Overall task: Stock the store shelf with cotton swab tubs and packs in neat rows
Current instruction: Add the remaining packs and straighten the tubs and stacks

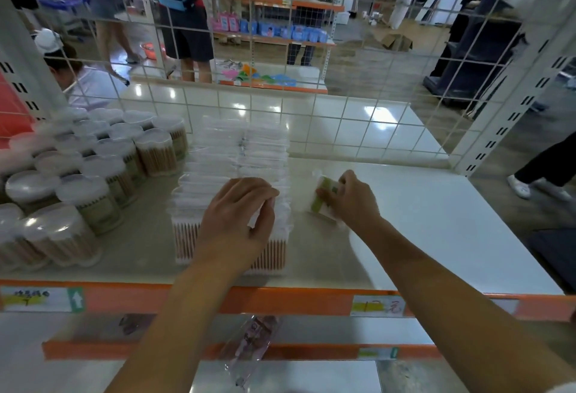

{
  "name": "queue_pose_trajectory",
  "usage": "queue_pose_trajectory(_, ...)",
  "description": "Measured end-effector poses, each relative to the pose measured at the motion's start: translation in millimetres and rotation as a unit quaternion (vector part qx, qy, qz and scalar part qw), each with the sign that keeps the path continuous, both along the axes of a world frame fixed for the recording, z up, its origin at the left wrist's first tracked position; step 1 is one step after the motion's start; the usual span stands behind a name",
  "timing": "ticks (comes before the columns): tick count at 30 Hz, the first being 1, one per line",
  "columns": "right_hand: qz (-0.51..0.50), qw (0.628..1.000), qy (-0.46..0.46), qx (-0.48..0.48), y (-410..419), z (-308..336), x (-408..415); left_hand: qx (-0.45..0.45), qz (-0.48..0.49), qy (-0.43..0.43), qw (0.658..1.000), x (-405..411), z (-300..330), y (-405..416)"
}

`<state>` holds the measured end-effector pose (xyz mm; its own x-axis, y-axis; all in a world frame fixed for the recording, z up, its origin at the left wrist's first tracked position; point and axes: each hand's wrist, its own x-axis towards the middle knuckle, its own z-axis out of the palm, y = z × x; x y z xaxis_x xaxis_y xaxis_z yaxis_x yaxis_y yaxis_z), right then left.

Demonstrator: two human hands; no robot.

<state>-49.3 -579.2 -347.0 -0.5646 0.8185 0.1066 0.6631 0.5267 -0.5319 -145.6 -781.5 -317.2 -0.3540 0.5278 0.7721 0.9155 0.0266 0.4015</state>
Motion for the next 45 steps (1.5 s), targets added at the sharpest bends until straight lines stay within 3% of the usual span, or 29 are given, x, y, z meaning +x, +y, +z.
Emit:
queue_pose_trajectory(5,-0.058,0.975,0.203,-0.075,-25,22,19,0.034,-0.031,-0.067,0.997,5,2,-6)
queue_pose_trajectory(7,-0.056,0.93,0.321,-0.167,-43,35,27,0.055,-0.067,-0.184,0.979,13,10,-11)
queue_pose_trajectory(10,-0.027,0.845,0.441,-0.303,-82,53,37,0.07,-0.11,-0.361,0.923,30,24,-17)
queue_pose_trajectory(14,0.005,0.776,0.516,-0.362,-131,62,41,0.065,-0.167,-0.473,0.863,41,34,-21)
queue_pose_trajectory(19,0.002,0.728,0.561,-0.394,-160,64,39,0.068,-0.18,-0.533,0.824,32,28,-34)
queue_pose_trajectory(27,0.02,0.745,0.548,-0.379,-176,69,38,0.084,-0.229,-0.577,0.779,30,26,-51)
queue_pose_trajectory(37,0.052,0.762,0.54,-0.353,-184,68,43,0.068,-0.259,-0.608,0.747,33,22,-60)
queue_pose_trajectory(45,0.051,0.789,0.564,-0.239,-183,68,46,0.08,-0.287,-0.614,0.731,41,26,-64)
